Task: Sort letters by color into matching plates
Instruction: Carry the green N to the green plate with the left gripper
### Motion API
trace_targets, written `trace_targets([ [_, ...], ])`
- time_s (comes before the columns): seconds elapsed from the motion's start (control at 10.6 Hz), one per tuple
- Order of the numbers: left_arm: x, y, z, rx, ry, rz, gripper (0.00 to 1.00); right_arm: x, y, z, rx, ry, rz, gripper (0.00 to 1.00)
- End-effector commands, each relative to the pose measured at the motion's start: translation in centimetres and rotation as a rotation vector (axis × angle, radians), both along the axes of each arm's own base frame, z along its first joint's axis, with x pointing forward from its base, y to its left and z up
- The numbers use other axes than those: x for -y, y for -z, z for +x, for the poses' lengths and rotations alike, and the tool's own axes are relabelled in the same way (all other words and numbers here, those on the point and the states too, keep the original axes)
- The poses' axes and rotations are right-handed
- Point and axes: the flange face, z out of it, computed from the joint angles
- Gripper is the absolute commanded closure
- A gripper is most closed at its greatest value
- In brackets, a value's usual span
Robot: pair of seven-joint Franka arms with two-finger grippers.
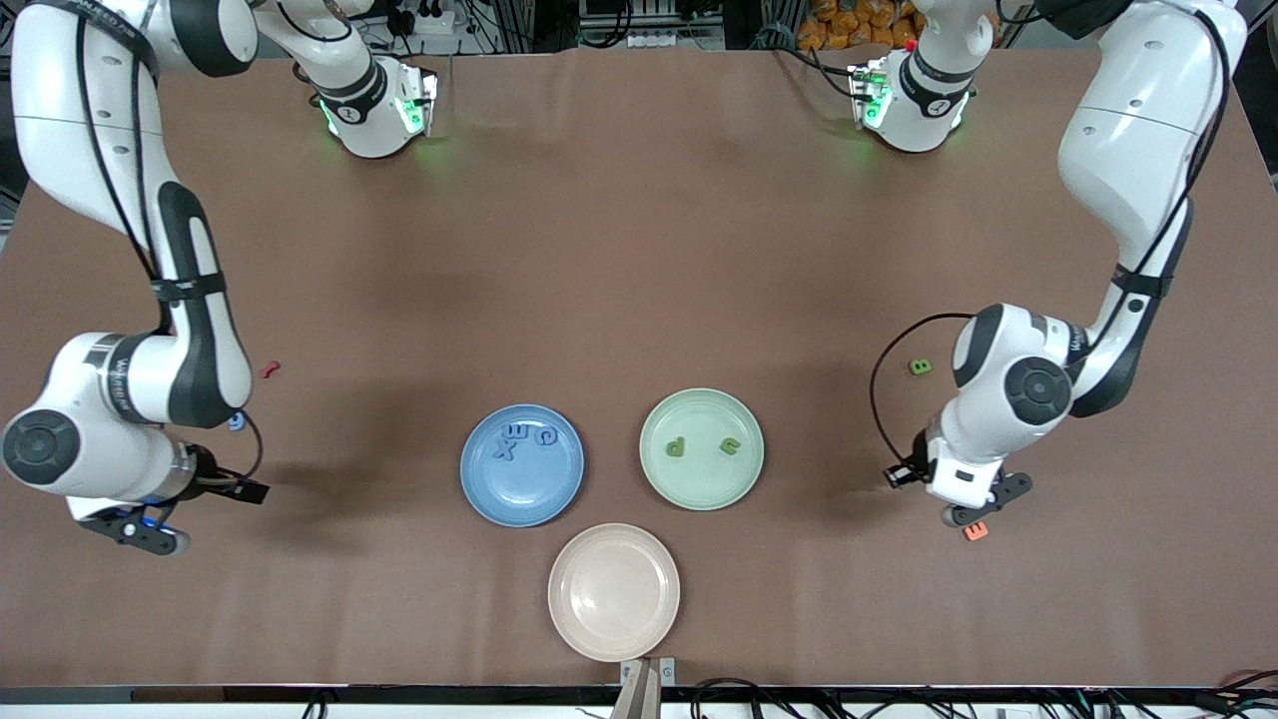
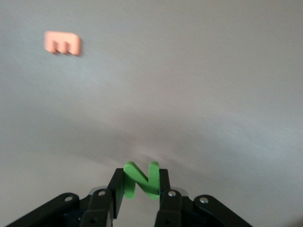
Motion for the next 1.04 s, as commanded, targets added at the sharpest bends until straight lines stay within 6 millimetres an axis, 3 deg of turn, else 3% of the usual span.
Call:
trace_targets([
  [0.0, 6.2, -0.6, -1.3, -0.010, -0.038, -0.032, 1.00, 4.6, 0.0, -0.8, 0.006, 0.078, -0.004, 0.00],
  [0.38, 11.8, -1.7, -3.0, -0.012, -0.078, -0.065, 1.00, 5.7, 1.3, -3.6, -0.082, 0.071, 0.004, 0.00],
  [0.57, 14.4, -2.4, -3.9, -0.017, -0.088, -0.108, 1.00, 6.5, 2.9, -4.9, -0.115, 0.088, 0.012, 0.00],
  [0.94, 18.7, -3.6, -4.9, -0.024, -0.079, -0.168, 1.00, 8.0, 3.4, -5.6, -0.115, 0.098, 0.027, 0.01],
])
